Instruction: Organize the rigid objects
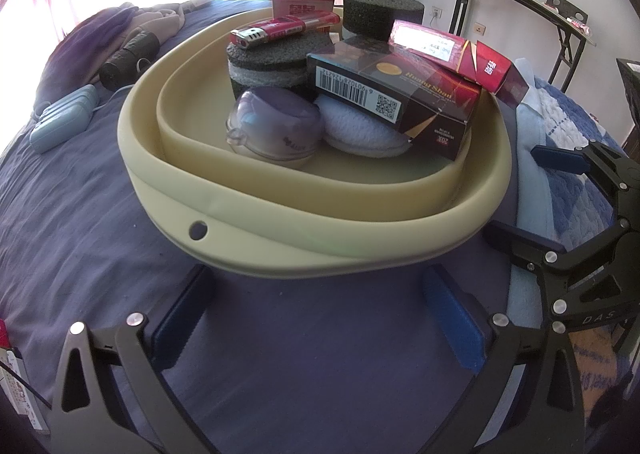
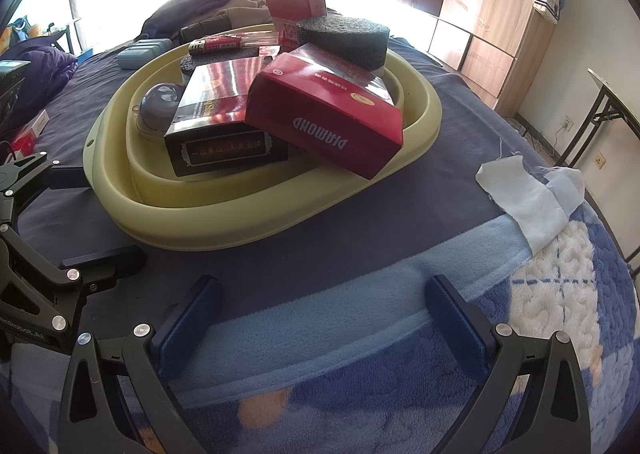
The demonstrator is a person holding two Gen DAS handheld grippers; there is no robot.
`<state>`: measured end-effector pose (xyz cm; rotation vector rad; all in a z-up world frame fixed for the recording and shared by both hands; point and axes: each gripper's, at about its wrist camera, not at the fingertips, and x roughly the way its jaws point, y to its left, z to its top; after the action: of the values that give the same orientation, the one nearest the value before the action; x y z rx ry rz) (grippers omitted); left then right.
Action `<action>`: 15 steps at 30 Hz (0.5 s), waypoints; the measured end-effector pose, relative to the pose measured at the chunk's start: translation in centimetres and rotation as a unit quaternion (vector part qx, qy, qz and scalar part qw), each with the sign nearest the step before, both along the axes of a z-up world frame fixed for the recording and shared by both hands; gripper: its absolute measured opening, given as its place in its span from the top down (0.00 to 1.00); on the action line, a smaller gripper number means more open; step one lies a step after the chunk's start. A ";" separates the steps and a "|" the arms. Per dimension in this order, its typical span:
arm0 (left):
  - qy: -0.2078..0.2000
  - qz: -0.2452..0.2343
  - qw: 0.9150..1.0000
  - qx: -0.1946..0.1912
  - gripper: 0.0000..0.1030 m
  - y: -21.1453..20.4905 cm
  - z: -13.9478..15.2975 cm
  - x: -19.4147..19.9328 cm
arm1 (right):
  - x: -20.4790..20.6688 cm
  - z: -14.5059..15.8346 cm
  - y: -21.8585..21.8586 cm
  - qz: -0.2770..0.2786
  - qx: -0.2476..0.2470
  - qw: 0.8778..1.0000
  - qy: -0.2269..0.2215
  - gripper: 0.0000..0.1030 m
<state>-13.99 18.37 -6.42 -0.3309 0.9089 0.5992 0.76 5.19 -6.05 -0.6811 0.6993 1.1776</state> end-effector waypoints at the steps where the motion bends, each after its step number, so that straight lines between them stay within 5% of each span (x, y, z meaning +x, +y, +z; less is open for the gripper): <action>1: 0.000 0.000 1.000 0.000 0.00 0.0 0.0 0.0 | 0.0 0.0 0.0 0.000 0.000 1.000 0.000 0.00; 15: 0.000 0.000 1.000 0.000 0.00 0.0 0.0 0.0 | 0.0 0.0 0.0 0.000 0.000 1.000 0.000 0.00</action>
<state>-13.95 18.37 -6.44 -0.3313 0.9087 0.5990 0.75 5.19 -6.06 -0.6818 0.6987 1.1770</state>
